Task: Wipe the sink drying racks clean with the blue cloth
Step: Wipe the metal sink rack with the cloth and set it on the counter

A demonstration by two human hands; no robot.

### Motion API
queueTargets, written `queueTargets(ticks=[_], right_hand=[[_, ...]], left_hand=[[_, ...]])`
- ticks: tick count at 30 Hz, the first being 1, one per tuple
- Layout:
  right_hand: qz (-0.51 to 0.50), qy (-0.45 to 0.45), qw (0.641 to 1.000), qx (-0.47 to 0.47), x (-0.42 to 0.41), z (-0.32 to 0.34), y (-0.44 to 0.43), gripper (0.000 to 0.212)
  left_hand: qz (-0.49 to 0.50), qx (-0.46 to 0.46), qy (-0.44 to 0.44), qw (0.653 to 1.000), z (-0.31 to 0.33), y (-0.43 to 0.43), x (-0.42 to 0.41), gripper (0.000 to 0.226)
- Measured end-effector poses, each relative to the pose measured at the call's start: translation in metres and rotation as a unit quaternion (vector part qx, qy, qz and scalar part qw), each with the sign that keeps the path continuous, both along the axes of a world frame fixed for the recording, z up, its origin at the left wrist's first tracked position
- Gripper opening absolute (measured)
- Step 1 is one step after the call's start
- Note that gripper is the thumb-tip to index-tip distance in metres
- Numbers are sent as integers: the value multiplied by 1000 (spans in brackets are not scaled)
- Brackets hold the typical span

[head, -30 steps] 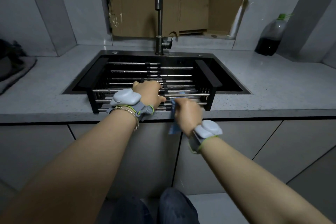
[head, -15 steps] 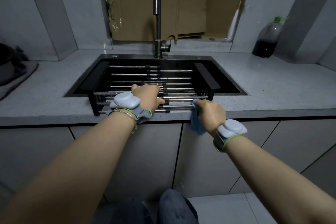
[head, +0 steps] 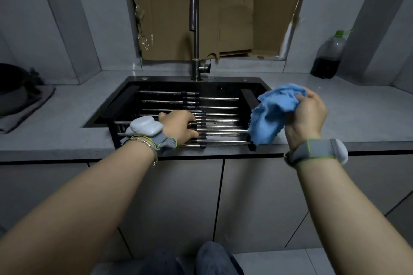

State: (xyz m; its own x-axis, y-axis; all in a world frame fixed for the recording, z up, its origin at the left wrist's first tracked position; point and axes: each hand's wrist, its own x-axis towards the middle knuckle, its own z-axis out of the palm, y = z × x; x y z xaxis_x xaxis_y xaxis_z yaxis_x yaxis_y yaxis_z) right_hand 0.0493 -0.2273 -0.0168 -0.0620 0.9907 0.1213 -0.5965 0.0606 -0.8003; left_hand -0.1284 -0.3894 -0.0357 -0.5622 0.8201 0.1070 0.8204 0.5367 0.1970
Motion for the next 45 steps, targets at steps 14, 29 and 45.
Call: queueTargets(ticks=[14,29,45], right_hand=[[-3,-611,722,324,-34,-36,0,40],[29,-526,691,495,-35,-32,-47,14],[1,-355,819,450,-54,16,-72,17]], left_hand=[[3,-61,20,998,3,5,4,30],[-23,9,-28,999,8,-1,2,35],[67,88,-27,994,-2,-16,-18,33]])
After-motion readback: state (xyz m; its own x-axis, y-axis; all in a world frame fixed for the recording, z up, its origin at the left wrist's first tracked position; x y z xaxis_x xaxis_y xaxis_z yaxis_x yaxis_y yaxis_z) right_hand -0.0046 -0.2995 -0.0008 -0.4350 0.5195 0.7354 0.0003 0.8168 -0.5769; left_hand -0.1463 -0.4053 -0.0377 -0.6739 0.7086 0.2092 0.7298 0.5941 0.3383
